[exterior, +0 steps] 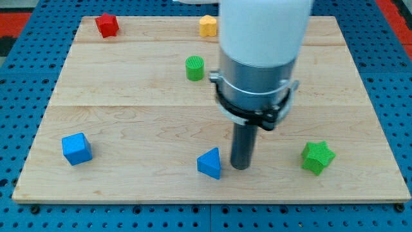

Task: Move the blue cube parallel left to the blue triangle

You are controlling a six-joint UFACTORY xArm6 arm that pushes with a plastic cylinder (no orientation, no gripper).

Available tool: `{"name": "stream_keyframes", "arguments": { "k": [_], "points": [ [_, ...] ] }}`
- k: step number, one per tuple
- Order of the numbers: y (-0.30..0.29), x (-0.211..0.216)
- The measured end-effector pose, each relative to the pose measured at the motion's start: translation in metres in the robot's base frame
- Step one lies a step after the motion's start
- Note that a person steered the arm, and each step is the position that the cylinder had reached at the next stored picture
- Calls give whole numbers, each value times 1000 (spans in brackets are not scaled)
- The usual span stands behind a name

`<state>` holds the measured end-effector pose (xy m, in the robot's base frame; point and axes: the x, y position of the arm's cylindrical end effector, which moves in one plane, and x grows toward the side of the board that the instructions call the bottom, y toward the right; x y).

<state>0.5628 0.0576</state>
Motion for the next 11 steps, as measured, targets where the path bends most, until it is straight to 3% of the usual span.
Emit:
{"name": "stream_keyframes", "arguments": {
  "k": [3,4,5,7,8,9,11],
  "points": [
    [-48,1],
    [-36,-4],
    [-42,-48],
    [-238,-102],
    [-336,-101],
    [-336,-49],
    [-263,-38]
  ]
}}
